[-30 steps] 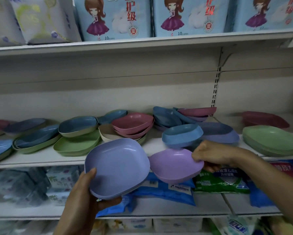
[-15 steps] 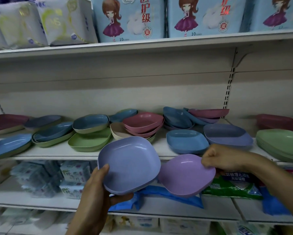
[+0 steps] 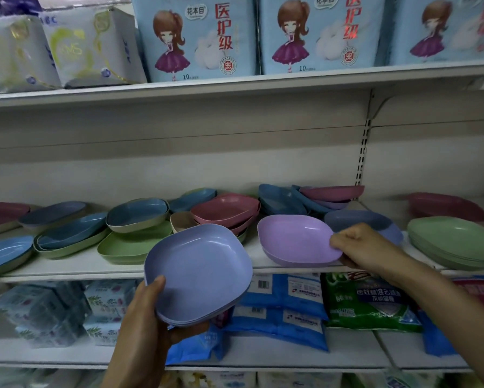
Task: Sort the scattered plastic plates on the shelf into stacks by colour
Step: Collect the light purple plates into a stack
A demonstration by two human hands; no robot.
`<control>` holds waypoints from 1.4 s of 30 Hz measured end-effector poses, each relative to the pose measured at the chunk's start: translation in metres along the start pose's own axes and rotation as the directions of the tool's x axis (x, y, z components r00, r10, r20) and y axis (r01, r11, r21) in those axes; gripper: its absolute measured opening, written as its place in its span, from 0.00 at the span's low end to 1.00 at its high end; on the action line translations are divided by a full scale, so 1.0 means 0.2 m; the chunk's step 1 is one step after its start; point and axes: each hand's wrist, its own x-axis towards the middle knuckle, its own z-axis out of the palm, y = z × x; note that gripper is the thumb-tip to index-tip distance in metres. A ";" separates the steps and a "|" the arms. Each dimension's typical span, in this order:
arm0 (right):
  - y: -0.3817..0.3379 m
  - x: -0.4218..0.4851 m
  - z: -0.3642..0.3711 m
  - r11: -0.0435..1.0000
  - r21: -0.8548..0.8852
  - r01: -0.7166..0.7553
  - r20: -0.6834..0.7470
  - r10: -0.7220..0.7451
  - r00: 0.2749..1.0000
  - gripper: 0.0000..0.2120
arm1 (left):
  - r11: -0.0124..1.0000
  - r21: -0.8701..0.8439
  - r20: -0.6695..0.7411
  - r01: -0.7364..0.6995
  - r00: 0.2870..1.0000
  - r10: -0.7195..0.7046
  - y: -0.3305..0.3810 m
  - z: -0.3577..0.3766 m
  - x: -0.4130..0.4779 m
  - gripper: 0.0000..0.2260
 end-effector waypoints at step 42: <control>0.73 -0.51 -1.67 0.960 0.171 -0.220 -0.611 0.279 0.741 0.15 | 0.894 0.354 0.704 0.274 0.552 -0.447 -0.78 2.11 -0.67 0.15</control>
